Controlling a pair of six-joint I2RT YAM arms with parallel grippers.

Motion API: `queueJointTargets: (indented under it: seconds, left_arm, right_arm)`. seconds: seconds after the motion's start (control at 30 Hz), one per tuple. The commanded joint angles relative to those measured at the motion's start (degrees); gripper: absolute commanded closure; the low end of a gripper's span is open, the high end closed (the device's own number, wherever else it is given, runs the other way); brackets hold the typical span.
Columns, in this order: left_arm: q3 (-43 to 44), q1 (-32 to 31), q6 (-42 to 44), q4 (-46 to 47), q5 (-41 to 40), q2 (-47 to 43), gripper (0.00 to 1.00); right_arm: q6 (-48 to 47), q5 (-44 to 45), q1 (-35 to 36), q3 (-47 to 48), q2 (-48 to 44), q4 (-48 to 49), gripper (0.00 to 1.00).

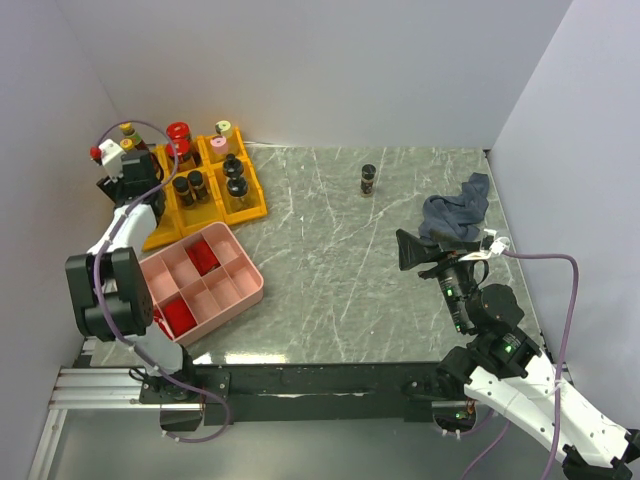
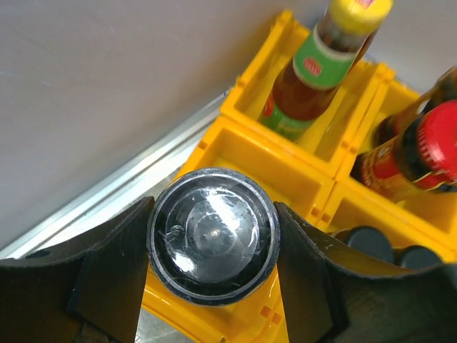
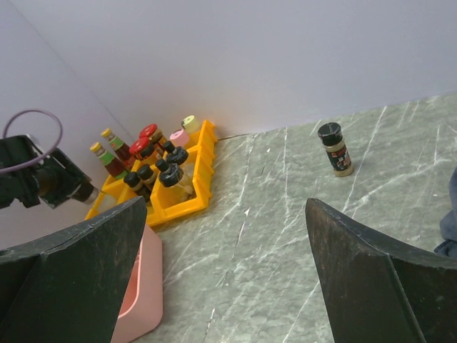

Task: Organize the condiment bottles
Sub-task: Place the bottle in the storage box, then move the bottle to the center of the board.

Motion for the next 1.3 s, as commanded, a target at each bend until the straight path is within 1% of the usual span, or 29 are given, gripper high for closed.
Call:
queueJointTargets:
  seconds: [0.0,0.1,0.13,0.17,0.23,0.27,0.33,0.37,0.47,0.57,0.6,0.73,0.77,0.83,0.87,0.93,0.97,1.03,1.07,1.13,1.17,1.2,1.23,1.27]
  left_arm:
    - [1.2,-0.2,-2.1,5.9,-0.1,1.3,0.99]
    - [2.0,-0.2,-3.1,4.0,-0.5,3.7,0.99]
    - [2.2,-0.2,-3.2,3.1,-0.5,4.3,0.98]
    - [2.9,-0.2,-3.4,2.3,-0.5,5.2,0.91]
    - [3.8,-0.2,-4.1,1.0,-0.8,5.8,0.82]
    - [4.5,-0.2,-4.0,0.4,-0.8,5.8,0.67]
    - [5.0,-0.3,-3.6,0.1,-0.1,5.2,0.46]
    - [5.2,-0.2,-3.4,0.1,0.4,4.4,0.27]
    - [7.1,-0.4,-3.6,-2.3,0.5,2.5,0.10]
    - [9.9,-0.9,-4.8,-7.1,0.3,-0.4,0.00]
    - [10.2,-1.3,-4.6,-8.0,0.9,-1.3,0.01]
    - [12.6,-3.1,-4.1,-11.6,9.9,-7.0,0.01]
    - [12.8,-3.7,-4.3,-12.4,14.9,-7.9,0.01]
    - [12.1,-5.7,-5.7,-12.8,21.0,-10.7,0.01]
    - [11.7,-7.3,-7.5,-12.5,27.4,-11.6,0.01]
    - [8.6,-9.3,-9.2,-9.1,33.0,-14.4,0.01]
    - [7.5,-12.1,-10.2,-7.9,36.5,-15.1,0.00]
    - [5.1,-15.1,-10.8,-6.1,38.2,-16.6,0.01]
    - [4.5,-18.1,-11.1,-6.1,38.5,-16.8,0.00]
    - [2.3,-21.1,-10.8,-5.3,39.0,-17.4,0.01]
    - [1.6,-24.0,-10.8,-4.8,38.9,-17.4,0.00]
    - [0.7,-25.5,-10.6,-4.1,39.6,-17.7,0.01]
    - [-1.2,-26.7,-10.1,-3.3,40.3,-18.2,0.01]
    - [-2.1,-29.6,-9.6,-2.3,39.9,-18.7,0.01]
  right_arm:
    - [0.4,0.1,-0.1,0.7,-0.1,1.8,0.00]
    - [0.3,0.0,0.0,0.6,0.1,1.8,0.00]
    - [0.3,0.1,0.0,0.8,0.1,1.8,0.00]
    - [0.3,0.1,0.0,0.9,0.1,1.8,0.00]
    - [0.2,0.2,0.0,0.9,0.2,1.8,0.00]
    - [0.1,0.3,0.0,0.9,0.2,1.8,0.00]
    - [0.1,0.4,0.0,0.9,0.1,1.8,0.00]
    - [0.1,0.3,0.0,0.9,0.2,1.8,0.00]
    - [0.0,0.2,-0.1,0.9,0.6,2.0,0.00]
    - [0.0,0.9,0.0,1.1,1.6,2.0,0.00]
    - [0.4,1.1,0.0,1.3,2.1,1.8,0.00]
    - [2.0,3.2,-0.1,3.2,5.6,0.7,0.00]
    - [2.7,3.4,0.0,3.8,6.3,0.3,0.00]
    - [2.9,3.5,-0.1,5.1,9.0,-0.1,0.00]
    - [3.2,4.5,-0.2,5.7,10.2,-1.0,0.00]
    - [3.3,5.2,-0.2,8.0,13.7,-2.0,0.00]
    - [2.9,5.8,-0.2,8.8,15.1,-3.3,0.00]
    - [2.3,6.0,-0.4,11.0,18.8,-3.7,0.00]
    - [1.9,6.1,-0.7,11.8,20.1,-4.1,0.00]
    - [1.5,6.1,-2.0,14.6,24.3,-4.6,0.00]
    - [1.7,6.0,-2.6,15.5,25.7,-5.4,0.00]
    - [1.6,4.6,-3.3,17.5,27.2,-5.6,0.00]
    - [1.7,3.3,-5.8,18.5,30.2,-5.9,0.00]
    - [1.9,1.3,-7.1,19.5,31.8,-6.3,0.00]
